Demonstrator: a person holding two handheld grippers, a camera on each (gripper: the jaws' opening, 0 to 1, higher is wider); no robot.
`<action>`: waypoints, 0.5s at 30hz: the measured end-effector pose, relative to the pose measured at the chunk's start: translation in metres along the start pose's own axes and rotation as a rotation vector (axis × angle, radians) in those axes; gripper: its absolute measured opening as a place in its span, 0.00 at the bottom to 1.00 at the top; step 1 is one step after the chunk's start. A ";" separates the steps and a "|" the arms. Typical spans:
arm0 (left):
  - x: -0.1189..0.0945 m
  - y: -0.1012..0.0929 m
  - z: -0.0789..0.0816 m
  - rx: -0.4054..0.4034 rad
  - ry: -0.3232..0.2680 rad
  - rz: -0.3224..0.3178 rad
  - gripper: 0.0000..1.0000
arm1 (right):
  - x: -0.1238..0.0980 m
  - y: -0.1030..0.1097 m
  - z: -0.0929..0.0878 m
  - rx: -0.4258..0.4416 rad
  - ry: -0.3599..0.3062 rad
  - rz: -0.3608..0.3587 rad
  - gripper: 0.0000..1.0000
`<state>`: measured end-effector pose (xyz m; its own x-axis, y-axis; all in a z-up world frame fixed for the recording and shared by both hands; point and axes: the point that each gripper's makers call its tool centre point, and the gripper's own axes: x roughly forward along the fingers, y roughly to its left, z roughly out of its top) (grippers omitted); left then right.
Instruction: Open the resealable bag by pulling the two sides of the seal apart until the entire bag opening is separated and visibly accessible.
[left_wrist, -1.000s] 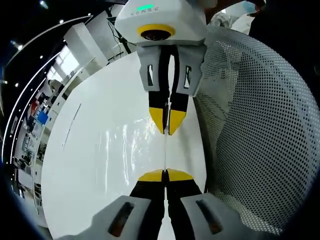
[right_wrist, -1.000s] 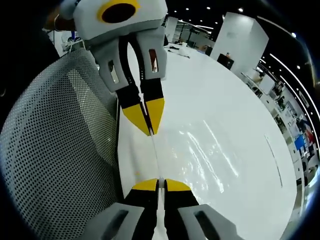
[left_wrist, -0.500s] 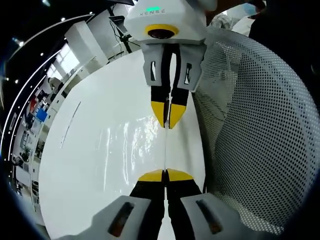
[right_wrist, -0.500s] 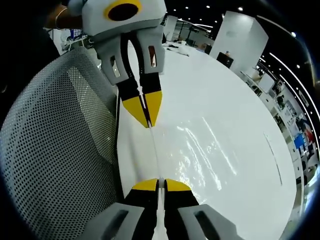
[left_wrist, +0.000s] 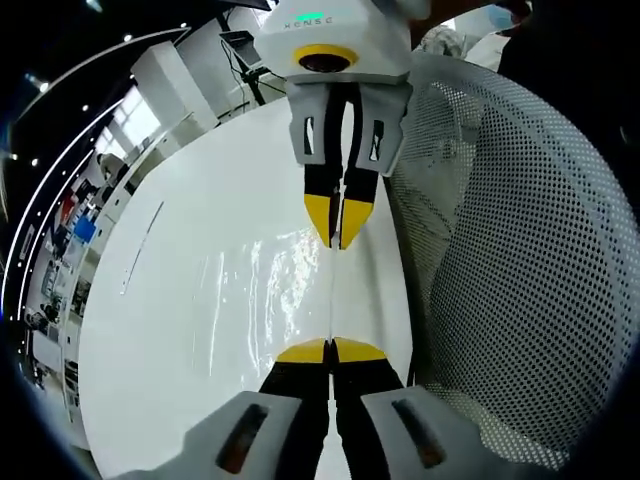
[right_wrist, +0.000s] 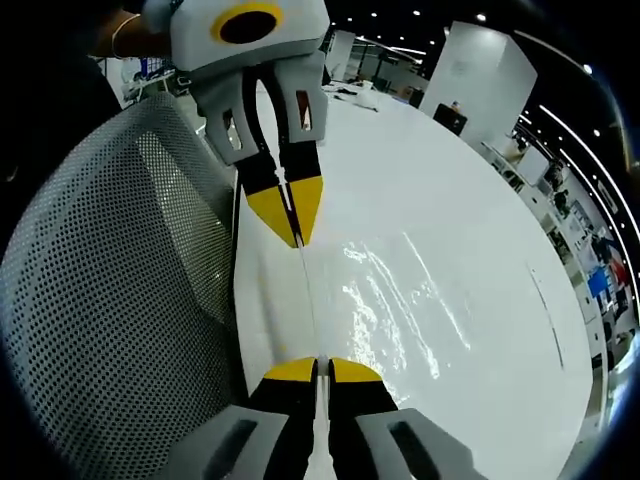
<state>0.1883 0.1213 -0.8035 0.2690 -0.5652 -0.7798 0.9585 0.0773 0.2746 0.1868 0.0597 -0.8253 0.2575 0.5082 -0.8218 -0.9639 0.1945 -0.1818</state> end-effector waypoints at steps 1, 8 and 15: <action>0.000 0.000 0.000 0.002 -0.001 -0.003 0.00 | 0.000 0.000 0.000 -0.001 0.001 0.001 0.00; 0.000 0.000 -0.001 0.004 -0.003 0.000 0.00 | -0.001 0.001 -0.002 0.003 0.003 0.001 0.00; -0.001 -0.001 -0.001 0.004 -0.003 -0.005 0.00 | -0.002 0.003 -0.005 0.008 0.004 -0.001 0.00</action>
<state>0.1873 0.1226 -0.8041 0.2643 -0.5678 -0.7796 0.9593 0.0712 0.2734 0.1832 0.0546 -0.8266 0.2586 0.5044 -0.8238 -0.9630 0.2015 -0.1789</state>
